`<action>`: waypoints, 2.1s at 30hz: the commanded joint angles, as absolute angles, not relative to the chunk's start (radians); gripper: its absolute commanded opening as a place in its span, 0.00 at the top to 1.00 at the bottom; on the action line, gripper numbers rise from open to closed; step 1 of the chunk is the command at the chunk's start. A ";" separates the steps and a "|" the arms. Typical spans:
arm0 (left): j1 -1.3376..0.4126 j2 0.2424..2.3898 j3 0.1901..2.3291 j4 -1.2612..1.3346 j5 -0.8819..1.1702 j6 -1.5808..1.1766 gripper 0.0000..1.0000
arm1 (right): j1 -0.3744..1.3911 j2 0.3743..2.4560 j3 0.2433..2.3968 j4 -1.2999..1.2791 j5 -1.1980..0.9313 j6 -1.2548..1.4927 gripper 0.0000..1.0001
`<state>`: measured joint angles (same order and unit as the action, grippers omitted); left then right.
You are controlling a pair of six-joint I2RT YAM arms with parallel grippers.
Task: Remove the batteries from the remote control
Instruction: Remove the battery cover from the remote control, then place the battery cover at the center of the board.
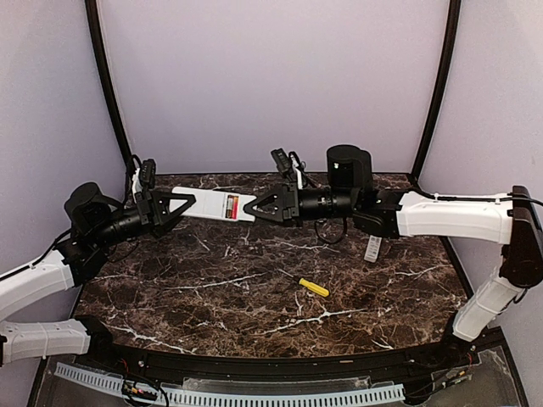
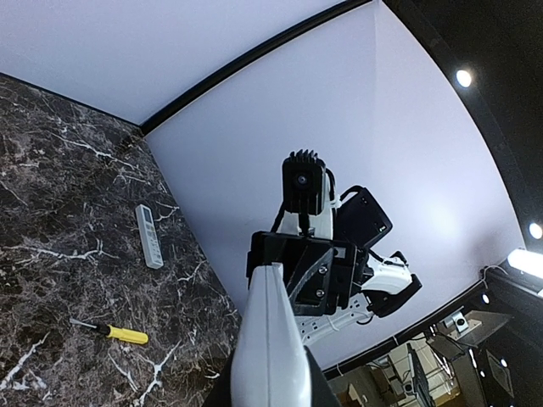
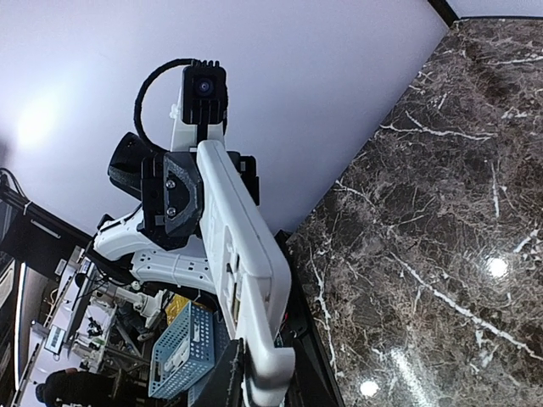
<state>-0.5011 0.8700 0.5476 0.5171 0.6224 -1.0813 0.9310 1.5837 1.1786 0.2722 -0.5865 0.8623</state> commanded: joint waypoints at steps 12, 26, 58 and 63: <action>-0.490 0.832 0.536 0.452 0.550 -1.067 1.00 | 0.916 1.524 1.133 0.334 -0.587 0.851 0.97; -0.342 0.980 0.754 0.102 0.717 -0.844 1.00 | 0.893 1.412 1.262 -0.199 -0.141 0.514 1.00; -0.277 1.189 1.038 -0.209 0.732 -0.209 1.00 | 0.528 2.065 1.708 -0.805 0.429 0.328 1.00; -0.278 1.191 1.028 -0.197 0.736 -0.228 1.00 | 0.525 2.131 1.753 -0.812 0.413 0.332 1.00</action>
